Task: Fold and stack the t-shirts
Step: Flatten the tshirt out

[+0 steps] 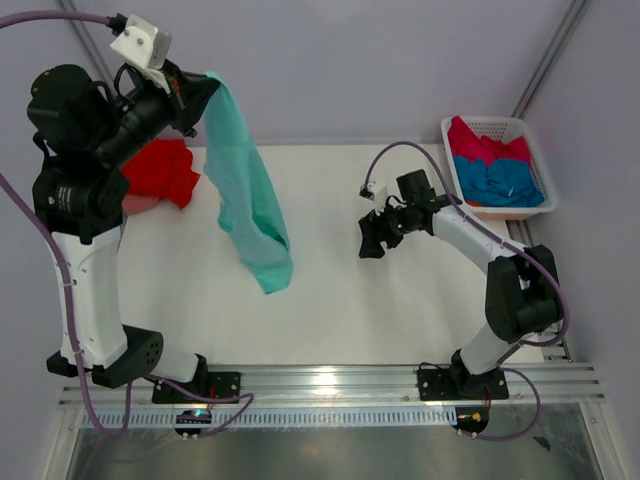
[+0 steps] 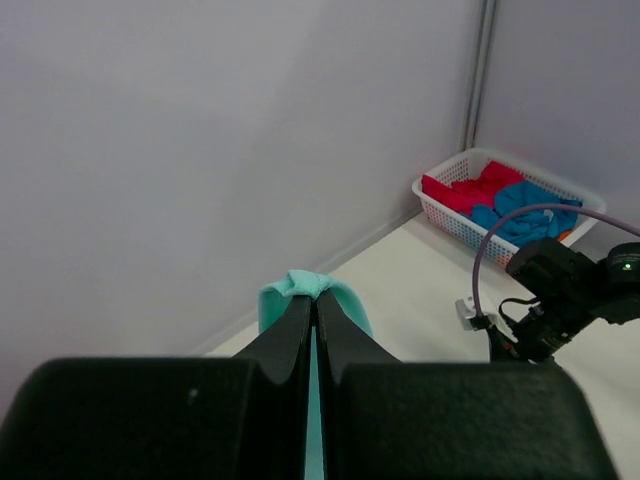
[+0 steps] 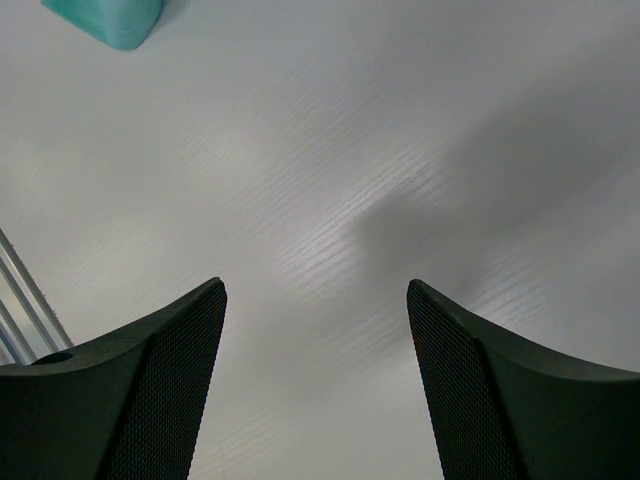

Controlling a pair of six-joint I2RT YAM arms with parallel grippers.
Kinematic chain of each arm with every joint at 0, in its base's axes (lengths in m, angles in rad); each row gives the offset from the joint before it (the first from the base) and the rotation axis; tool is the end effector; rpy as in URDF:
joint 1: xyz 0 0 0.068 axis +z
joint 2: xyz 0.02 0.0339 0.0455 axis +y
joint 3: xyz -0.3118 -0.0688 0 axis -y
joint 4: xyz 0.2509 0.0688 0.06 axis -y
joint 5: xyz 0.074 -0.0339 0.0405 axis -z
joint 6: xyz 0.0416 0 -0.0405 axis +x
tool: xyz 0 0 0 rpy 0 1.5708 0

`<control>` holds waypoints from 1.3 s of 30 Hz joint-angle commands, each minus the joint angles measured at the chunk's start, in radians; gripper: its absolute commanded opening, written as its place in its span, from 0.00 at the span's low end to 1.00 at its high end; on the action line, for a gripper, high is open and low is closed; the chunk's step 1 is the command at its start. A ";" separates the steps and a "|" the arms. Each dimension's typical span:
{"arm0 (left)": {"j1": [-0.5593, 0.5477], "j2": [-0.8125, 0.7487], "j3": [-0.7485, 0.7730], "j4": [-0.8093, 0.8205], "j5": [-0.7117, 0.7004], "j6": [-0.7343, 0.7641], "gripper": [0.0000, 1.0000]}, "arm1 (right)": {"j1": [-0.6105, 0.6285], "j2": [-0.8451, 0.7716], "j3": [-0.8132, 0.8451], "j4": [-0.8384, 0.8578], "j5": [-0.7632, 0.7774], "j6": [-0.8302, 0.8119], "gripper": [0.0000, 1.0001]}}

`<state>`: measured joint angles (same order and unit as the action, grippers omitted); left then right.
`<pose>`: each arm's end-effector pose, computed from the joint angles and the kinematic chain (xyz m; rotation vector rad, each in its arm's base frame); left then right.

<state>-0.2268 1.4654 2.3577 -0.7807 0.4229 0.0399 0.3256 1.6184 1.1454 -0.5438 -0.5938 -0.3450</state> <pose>0.2000 -0.0637 0.6690 0.5358 1.3858 -0.4595 0.3171 0.1316 0.2718 -1.0223 2.2765 0.7537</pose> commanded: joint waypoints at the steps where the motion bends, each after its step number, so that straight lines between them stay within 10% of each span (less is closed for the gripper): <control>1: 0.004 -0.056 0.017 -0.034 0.048 0.021 0.00 | 0.004 0.024 0.073 0.018 -0.034 0.015 0.77; 14: 0.004 -0.209 -0.385 -0.133 0.407 0.069 0.00 | 0.084 0.328 0.402 -0.077 -0.351 0.002 0.77; 26: 0.004 -0.237 -0.508 -0.206 0.432 0.155 0.00 | 0.223 0.518 0.709 -0.597 -0.600 -0.376 0.87; 39: 0.004 -0.221 -0.568 -0.167 0.419 0.161 0.00 | 0.348 0.466 0.663 -0.658 -0.632 -0.462 0.88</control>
<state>-0.2268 1.2518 1.7912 -0.9878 0.8230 0.1928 0.6563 2.1323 1.8126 -1.2037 -1.1755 -0.7738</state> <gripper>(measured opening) 0.005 0.873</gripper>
